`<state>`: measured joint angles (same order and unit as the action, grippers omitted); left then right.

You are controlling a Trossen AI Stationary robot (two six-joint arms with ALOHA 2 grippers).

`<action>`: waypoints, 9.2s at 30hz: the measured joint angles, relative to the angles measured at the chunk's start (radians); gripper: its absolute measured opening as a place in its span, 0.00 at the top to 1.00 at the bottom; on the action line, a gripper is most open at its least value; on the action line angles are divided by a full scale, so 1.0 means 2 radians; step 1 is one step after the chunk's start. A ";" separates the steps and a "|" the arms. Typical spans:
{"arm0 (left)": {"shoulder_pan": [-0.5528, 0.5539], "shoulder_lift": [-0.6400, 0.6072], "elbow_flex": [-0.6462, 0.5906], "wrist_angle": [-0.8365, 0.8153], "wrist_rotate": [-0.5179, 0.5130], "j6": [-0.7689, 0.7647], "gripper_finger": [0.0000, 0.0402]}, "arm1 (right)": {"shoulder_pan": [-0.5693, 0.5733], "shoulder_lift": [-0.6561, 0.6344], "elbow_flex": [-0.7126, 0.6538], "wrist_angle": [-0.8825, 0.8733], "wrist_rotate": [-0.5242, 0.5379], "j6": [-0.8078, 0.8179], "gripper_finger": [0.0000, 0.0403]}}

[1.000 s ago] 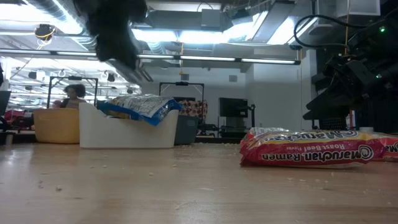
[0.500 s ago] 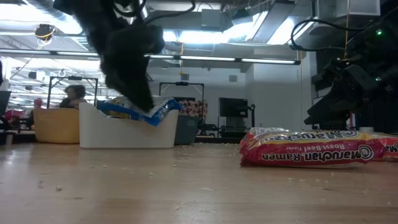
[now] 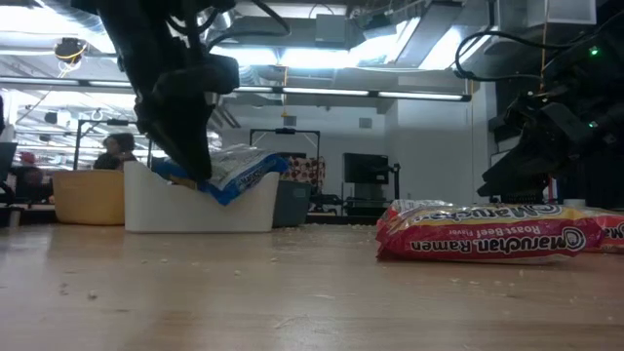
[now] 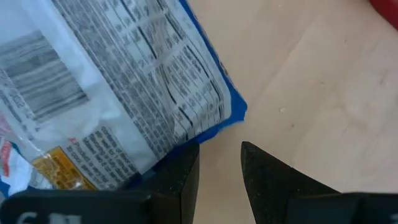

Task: Sort Maruchan noodles
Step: Put the blue noodle into the white bin, then adjust the blue bin

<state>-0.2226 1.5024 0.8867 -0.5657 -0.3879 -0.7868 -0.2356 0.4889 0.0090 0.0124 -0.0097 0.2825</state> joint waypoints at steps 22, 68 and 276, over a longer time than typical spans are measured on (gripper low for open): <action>0.011 -0.088 0.000 -0.119 -0.141 -0.027 0.72 | 0.000 0.007 0.000 0.000 0.000 0.000 0.26; 0.005 -0.020 0.009 -0.107 -0.092 0.005 0.72 | 0.000 0.010 0.000 0.000 0.000 0.004 0.26; 0.515 0.262 0.319 0.217 0.220 0.474 0.72 | 0.000 0.033 0.000 0.015 0.045 0.040 0.26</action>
<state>0.8081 2.0262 1.5253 -0.1309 0.0526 0.1605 -0.2358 0.5545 0.0090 0.0418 0.0795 0.3618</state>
